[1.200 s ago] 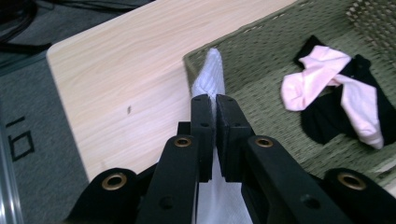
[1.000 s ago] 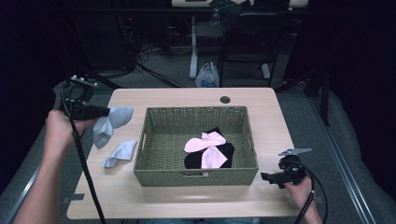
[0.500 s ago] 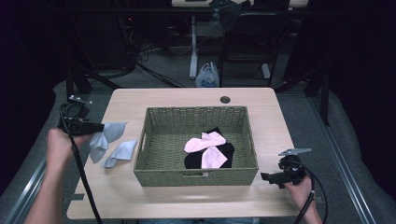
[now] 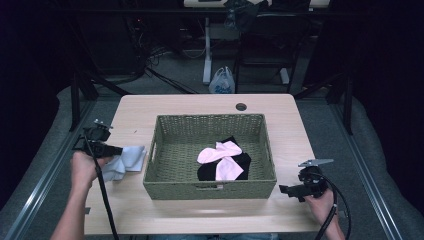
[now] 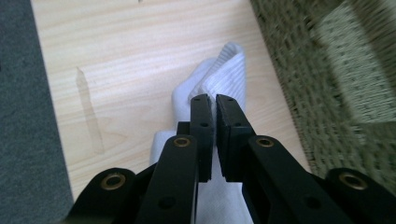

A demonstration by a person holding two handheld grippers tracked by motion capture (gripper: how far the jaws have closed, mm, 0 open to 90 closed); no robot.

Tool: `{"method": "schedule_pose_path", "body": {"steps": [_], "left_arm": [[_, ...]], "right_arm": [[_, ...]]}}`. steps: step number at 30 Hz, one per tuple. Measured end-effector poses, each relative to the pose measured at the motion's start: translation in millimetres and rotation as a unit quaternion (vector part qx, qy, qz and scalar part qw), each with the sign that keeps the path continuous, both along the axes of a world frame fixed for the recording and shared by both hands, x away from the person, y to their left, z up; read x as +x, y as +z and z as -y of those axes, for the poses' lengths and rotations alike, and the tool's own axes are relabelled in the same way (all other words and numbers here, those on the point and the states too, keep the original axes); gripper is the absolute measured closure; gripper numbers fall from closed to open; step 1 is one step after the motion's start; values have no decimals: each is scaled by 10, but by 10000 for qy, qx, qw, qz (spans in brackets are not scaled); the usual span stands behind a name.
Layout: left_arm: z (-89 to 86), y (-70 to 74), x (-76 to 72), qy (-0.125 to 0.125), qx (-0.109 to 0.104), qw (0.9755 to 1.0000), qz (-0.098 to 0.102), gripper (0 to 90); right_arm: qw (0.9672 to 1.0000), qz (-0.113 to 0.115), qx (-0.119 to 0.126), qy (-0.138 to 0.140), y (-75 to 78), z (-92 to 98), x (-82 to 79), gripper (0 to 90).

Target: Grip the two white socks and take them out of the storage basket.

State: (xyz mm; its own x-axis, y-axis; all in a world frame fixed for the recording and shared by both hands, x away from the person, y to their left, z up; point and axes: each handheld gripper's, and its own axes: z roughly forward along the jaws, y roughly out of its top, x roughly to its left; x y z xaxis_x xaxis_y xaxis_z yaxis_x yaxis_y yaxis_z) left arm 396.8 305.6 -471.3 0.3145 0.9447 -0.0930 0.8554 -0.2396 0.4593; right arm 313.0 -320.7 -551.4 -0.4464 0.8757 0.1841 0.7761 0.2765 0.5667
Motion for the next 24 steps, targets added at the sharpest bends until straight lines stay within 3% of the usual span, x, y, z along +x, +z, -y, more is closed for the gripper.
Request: {"method": "schedule_pose_path", "body": {"steps": [8,10,12,13,14,16,17,20,21,23,24], "left_arm": [[24,-357,76,112,-44,9994,-311,838],[15,-376,70,113,-69,9994,-335,790],[6,-374,59,162,-120,9993,-312,681],[2,-367,47,153,-137,9993,-302,681],[1,-352,29,147,-165,9994,-262,575],[0,-309,-12,151,-148,9996,-185,445],[3,-284,-38,176,-133,9997,-124,445],[-13,-174,-168,168,-219,9995,135,269],[-13,-174,-168,168,-219,9995,135,243],[-10,-99,-271,180,-173,9992,316,223],[-5,-39,-369,159,-145,9987,458,169]], "right_arm": [[10000,-6,9,5,-1,3,0,39],[10000,2,-6,5,3,5,-2,39],[10000,1,-6,5,3,6,-2,39],[10000,-2,-9,0,1,7,-1,39],[10000,-3,6,-4,-2,6,1,39],[10000,0,5,-1,-1,5,0,39],[10000,0,5,-1,-1,5,0,39],[10000,8,27,-14,0,0,-2,39],[10000,8,27,-14,0,0,-2,39],[10000,7,0,-15,4,1,-5,39],[10000,3,16,-10,2,-1,-5,39]]}}
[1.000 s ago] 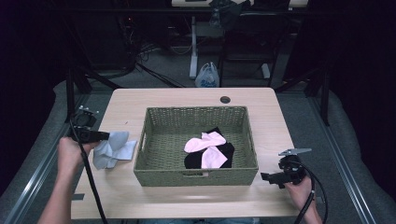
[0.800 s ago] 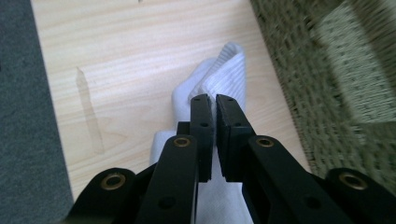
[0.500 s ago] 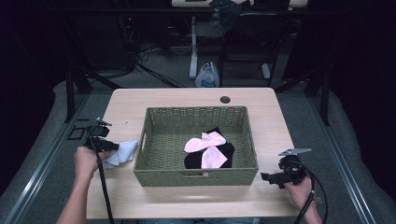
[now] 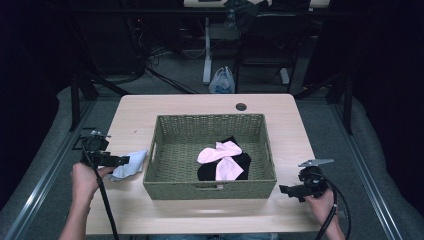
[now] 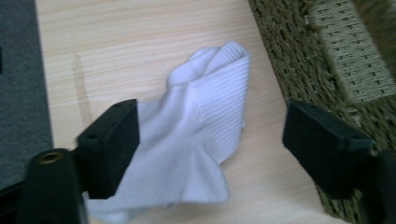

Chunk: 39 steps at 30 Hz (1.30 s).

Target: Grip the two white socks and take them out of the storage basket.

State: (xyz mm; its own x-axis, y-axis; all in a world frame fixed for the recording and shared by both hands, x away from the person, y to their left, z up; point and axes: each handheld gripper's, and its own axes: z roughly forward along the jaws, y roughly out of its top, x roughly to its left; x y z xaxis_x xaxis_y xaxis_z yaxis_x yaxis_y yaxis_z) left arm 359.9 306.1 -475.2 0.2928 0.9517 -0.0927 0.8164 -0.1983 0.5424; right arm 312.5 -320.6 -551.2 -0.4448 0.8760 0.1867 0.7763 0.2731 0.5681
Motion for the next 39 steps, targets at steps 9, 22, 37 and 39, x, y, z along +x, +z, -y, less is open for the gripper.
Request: {"method": "schedule_pose_path", "body": {"steps": [9,22,37,39], "left_arm": [[22,73,-385,-29,67,9992,390,103],[40,-296,-828,207,307,9983,461,34],[15,-625,-855,264,262,9989,292,23],[19,-625,-857,255,231,9990,293,27]], "right_arm": [[10000,8,-7,4,2,-7,-3,39],[10000,-1,-23,-12,-7,-15,-4,39],[10000,-5,-32,3,-12,-16,-2,39],[10000,-15,-26,3,-16,-14,-1,39]]}}
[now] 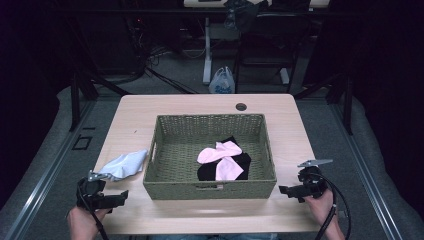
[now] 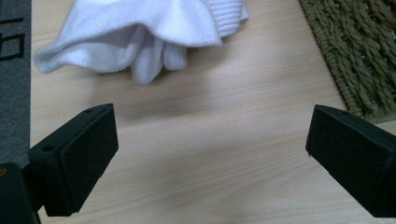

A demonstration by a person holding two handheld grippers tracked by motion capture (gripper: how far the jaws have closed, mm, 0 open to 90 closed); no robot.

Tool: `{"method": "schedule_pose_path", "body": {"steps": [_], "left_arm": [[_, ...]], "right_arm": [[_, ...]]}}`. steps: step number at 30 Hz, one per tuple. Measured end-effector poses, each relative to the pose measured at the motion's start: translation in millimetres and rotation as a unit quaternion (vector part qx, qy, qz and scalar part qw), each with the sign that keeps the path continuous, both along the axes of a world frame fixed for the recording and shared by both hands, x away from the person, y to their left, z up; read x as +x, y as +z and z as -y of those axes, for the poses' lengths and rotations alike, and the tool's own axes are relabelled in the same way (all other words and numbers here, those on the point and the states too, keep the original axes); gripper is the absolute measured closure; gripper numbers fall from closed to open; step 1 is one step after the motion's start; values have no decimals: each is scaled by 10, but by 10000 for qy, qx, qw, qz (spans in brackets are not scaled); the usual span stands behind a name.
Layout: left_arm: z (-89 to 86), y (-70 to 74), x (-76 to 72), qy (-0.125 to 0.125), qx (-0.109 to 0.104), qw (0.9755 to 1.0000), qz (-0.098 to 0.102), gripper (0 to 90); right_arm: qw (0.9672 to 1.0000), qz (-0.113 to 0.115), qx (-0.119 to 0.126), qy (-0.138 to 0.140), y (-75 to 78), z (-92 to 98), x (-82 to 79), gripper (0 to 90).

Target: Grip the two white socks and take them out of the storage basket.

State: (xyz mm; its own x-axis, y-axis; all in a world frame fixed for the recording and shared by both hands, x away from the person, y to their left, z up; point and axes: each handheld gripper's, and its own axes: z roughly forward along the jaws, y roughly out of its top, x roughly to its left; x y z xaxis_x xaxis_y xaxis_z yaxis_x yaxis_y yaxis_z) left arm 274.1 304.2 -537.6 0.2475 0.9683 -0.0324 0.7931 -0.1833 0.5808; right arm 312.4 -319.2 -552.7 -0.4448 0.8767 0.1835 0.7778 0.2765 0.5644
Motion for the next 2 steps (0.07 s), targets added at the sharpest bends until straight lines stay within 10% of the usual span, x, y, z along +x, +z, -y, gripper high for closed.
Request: {"method": "schedule_pose_path", "body": {"steps": [2], "left_arm": [[7,2,2,-8,17,10000,1,27]], "right_arm": [[10000,-15,1,17,0,4,2,39]]}}
